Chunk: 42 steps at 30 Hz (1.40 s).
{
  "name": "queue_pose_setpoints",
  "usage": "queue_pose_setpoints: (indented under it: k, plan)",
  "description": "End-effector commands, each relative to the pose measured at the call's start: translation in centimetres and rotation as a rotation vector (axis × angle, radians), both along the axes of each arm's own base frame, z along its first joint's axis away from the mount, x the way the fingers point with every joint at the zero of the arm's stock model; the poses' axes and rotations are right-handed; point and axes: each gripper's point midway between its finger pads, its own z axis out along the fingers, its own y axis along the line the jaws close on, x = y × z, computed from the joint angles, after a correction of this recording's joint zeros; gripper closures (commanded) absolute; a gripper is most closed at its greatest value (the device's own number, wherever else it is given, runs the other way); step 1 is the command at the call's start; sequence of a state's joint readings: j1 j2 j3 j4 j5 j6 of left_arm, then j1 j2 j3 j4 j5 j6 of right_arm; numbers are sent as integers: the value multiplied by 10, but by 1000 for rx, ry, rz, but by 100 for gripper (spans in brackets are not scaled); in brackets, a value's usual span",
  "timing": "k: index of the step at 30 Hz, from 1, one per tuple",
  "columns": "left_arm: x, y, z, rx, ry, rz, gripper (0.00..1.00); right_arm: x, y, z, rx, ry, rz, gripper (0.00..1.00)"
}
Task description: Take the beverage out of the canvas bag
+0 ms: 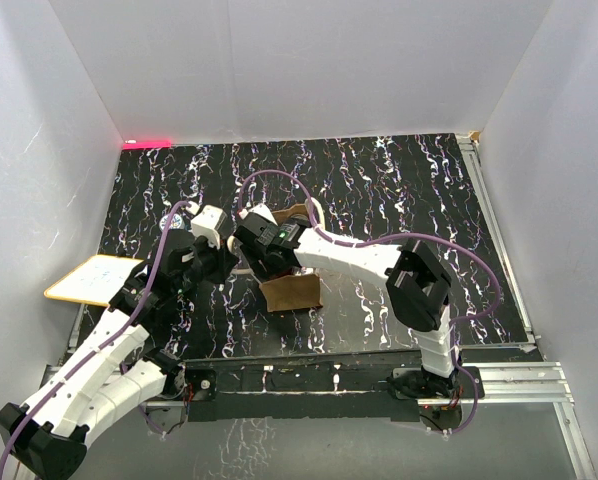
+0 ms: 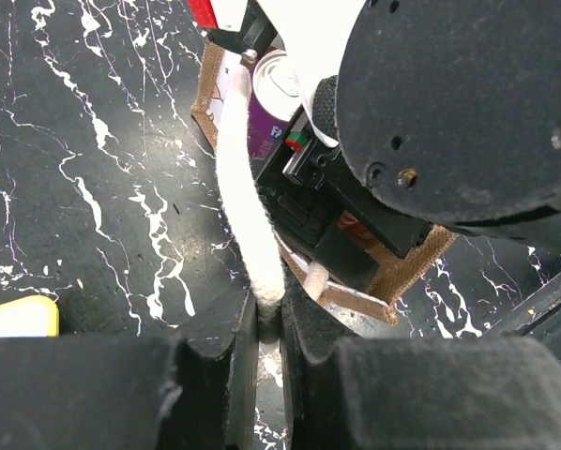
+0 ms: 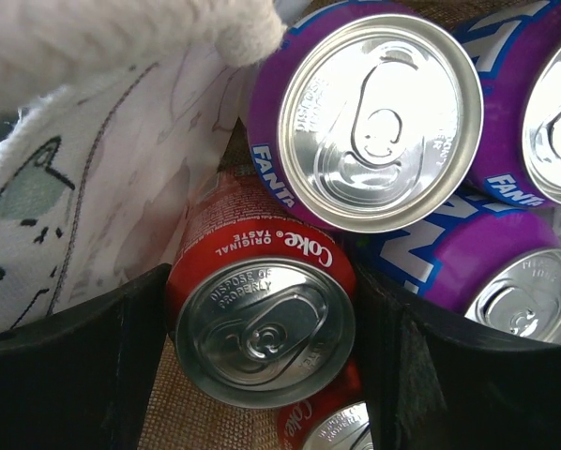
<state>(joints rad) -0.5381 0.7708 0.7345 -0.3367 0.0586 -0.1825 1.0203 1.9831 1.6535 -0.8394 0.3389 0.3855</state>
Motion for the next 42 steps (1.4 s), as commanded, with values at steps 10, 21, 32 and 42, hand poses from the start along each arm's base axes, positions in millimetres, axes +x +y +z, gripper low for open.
queue_pose_setpoints:
  k: [10, 21, 32, 42]
  plan:
    - [2, 2, -1, 8, -12, 7, 100, 15, 29, 45, 151, -112, 14, 44]
    - [3, 2, -1, 12, -9, 12, 100, 18, 25, 124, 367, -268, -6, 74]
    - [3, 2, -2, 13, -7, 13, 100, 10, 12, 175, 536, -358, -30, 86]
    - [3, 2, -2, 13, -7, 14, 100, -6, -14, 245, 740, -461, -47, 88]
